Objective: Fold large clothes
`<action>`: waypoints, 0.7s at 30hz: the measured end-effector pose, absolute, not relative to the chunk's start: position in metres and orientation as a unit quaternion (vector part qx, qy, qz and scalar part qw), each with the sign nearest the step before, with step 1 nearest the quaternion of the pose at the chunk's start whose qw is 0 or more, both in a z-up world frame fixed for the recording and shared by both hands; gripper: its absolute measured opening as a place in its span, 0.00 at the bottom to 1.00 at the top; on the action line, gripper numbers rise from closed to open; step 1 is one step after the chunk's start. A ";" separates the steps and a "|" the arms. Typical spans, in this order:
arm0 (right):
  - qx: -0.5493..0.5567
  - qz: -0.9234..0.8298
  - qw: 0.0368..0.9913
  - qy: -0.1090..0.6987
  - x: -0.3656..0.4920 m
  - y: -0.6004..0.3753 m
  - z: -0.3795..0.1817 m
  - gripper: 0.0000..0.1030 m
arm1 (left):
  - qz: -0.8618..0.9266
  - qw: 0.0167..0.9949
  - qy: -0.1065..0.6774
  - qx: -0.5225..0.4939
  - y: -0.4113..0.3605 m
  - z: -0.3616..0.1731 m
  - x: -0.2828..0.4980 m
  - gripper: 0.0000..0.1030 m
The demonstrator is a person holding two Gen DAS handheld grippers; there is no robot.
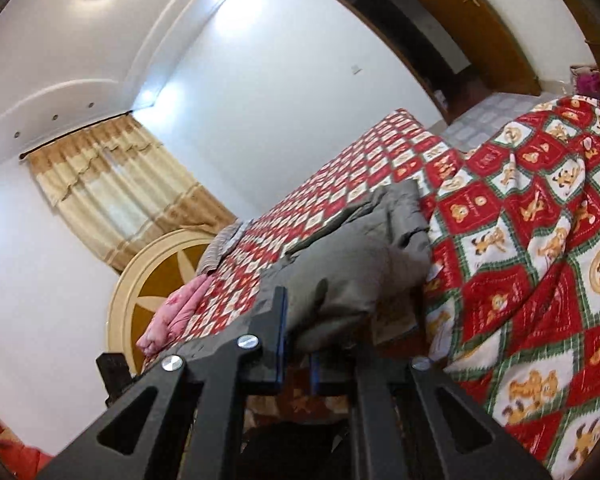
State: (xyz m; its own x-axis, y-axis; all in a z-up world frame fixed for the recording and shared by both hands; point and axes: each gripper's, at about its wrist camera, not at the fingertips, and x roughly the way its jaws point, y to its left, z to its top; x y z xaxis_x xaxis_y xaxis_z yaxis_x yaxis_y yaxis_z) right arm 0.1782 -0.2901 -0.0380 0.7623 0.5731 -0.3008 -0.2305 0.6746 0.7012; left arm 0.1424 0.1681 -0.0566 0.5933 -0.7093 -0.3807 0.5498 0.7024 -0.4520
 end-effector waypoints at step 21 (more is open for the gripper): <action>0.309 0.114 0.888 0.320 0.454 -0.285 -0.052 0.11 | -0.262 0.829 0.397 -0.295 0.137 -0.045 0.377 0.23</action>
